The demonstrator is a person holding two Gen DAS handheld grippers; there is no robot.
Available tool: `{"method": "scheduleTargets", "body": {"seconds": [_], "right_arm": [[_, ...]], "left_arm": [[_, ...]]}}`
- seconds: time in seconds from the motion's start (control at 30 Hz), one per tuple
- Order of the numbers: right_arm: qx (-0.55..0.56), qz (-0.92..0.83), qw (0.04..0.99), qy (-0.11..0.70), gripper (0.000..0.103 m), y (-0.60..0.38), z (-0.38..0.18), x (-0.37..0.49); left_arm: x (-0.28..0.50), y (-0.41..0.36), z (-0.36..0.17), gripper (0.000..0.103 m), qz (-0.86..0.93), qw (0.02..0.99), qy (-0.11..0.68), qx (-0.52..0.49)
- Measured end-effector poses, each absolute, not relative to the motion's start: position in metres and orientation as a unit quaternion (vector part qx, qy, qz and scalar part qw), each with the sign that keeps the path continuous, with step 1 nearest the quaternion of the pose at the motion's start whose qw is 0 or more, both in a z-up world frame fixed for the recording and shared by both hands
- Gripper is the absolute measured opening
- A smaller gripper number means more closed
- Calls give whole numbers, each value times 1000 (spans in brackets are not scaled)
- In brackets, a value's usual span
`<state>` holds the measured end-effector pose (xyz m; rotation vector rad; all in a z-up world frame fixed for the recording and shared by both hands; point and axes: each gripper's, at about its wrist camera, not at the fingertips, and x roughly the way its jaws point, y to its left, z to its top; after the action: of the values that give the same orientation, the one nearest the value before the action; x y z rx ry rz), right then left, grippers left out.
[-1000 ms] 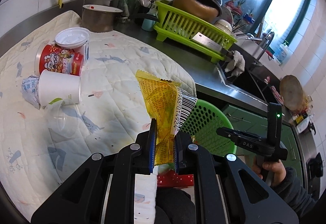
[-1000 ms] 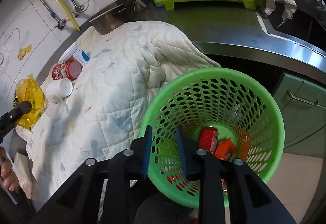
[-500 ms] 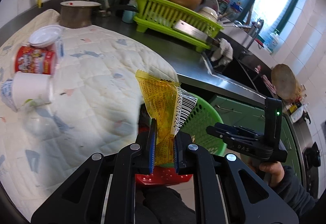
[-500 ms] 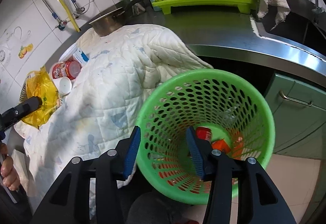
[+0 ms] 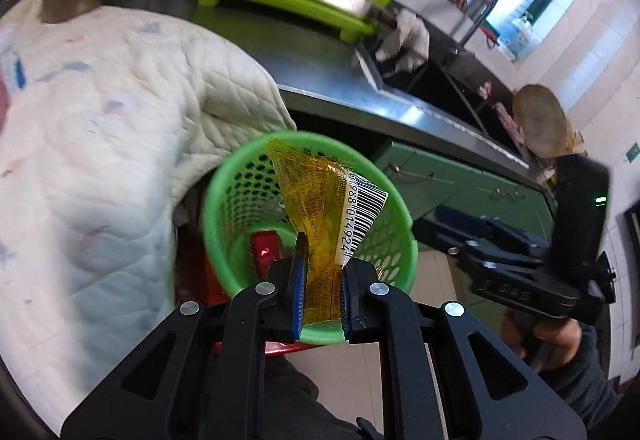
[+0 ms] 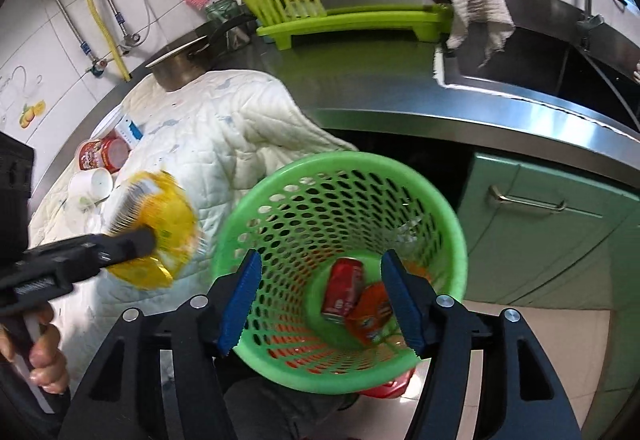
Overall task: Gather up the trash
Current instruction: 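Lower the yellow bag into the green basket and open the left gripper, then move the left gripper back to the mat and grasp the clear plastic cup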
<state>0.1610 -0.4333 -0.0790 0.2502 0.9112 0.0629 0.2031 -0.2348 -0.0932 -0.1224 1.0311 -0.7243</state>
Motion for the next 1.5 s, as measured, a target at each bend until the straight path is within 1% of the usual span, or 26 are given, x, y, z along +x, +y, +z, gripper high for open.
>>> {"method": "scheduleTargets", "body": {"seconds": [0.23,0.3,0.37,0.43,0.57,0.63,0.73,0.83,0.97,1.07,1.4,1.47,1.5], "right_arm": [[125,19,889,440,62,-449,-83,157],[128,19,888,441,62,-452,-84,157],[127,17,889,440,62,-454,-84,156],[130,16,888,440,62,-455,-84,157],[128,17,889,439,63,-454,-83,157],[125,18,890,438,66,-451,-82,157],[123,22,891,437,66,-446,-80,158],[115,28,893,434,67,-438,-74,162],[104,43,897,427,68,-420,-63,169],[99,61,898,424,71,-405,-57,175],[52,146,897,414,71,-309,-37,203],[44,161,896,411,72,-291,-33,207],[42,166,896,410,72,-285,-32,208]], "left_arm": [[217,-270,-120,15,-350,790,500,-57],[219,-274,-123,19,-353,787,502,-57],[221,-277,-126,37,-352,787,504,-58],[220,-277,-127,42,-351,788,503,-57],[220,-273,-126,46,-350,788,502,-59],[219,-269,-123,49,-347,791,500,-60],[217,-258,-114,50,-339,799,494,-60],[216,-239,-101,50,-325,812,482,-60],[215,-207,-82,53,-295,833,463,-62],[216,-173,-67,53,-266,851,449,-67],[209,-46,-37,54,-147,897,406,-95],[209,-26,-36,62,-123,903,400,-98],[209,-21,-37,63,-112,905,398,-95]]}}
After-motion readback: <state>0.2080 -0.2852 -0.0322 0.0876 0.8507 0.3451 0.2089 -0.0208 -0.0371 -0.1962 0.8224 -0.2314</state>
